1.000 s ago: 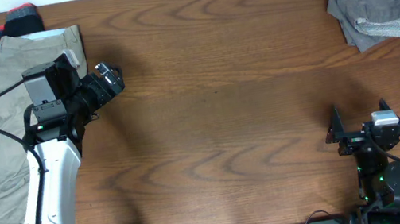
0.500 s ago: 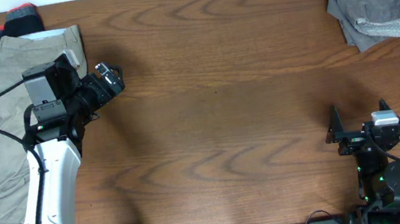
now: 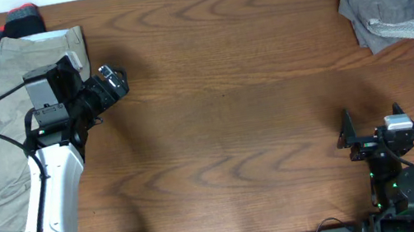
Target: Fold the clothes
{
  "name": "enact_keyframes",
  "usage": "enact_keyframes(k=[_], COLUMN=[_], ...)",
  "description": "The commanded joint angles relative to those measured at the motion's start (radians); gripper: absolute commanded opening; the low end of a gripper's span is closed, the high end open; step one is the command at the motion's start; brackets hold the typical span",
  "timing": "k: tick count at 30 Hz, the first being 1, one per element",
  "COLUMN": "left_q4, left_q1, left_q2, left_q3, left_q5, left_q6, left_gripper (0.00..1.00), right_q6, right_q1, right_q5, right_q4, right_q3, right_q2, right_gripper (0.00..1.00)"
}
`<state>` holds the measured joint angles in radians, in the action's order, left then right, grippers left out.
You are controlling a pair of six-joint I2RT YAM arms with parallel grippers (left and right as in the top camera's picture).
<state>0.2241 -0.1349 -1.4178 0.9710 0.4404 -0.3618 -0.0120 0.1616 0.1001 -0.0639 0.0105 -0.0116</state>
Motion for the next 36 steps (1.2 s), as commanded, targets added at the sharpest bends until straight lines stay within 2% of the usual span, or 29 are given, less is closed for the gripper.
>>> enact_keyframes(k=[1, 7, 14, 17, 21, 30, 36], left_q4=[0.007, 0.098, 0.127, 0.126, 0.079, -0.227, -0.275], left_q1=[-0.004, 0.002, 0.059, 0.067, 0.066, 0.066, 0.069], left_q2=[0.003, 0.139, 0.420, 0.553, 0.729, 1.019, 1.149], left_q3=[-0.004, -0.007, -0.092, -0.164, -0.301, -0.665, -0.789], left_q5=[-0.008, -0.098, -0.098, -0.098, -0.114, -0.113, -0.119], left_q6=[0.018, 0.036, 0.336, 0.407, 0.410, 0.410, 0.410], left_gripper=[0.98, 0.98, 0.98, 0.98, 0.98, 0.98, 0.98], right_q6=[-0.012, -0.012, -0.012, -0.012, -0.012, -0.012, -0.012], right_q1=[-0.010, -0.010, -0.010, -0.010, -0.010, -0.010, -0.010], right_q5=[-0.006, -0.006, -0.006, -0.006, -0.006, -0.006, -0.006], right_q4=[0.000, 0.000, 0.000, 0.000, 0.000, 0.000, 0.000], right_q3=[-0.005, -0.005, -0.005, -0.005, -0.005, -0.005, -0.005], right_q2=[0.006, 0.006, 0.006, 0.006, 0.006, 0.006, 0.005], right_gripper=[0.99, 0.99, 0.99, 0.99, 0.99, 0.99, 0.99])
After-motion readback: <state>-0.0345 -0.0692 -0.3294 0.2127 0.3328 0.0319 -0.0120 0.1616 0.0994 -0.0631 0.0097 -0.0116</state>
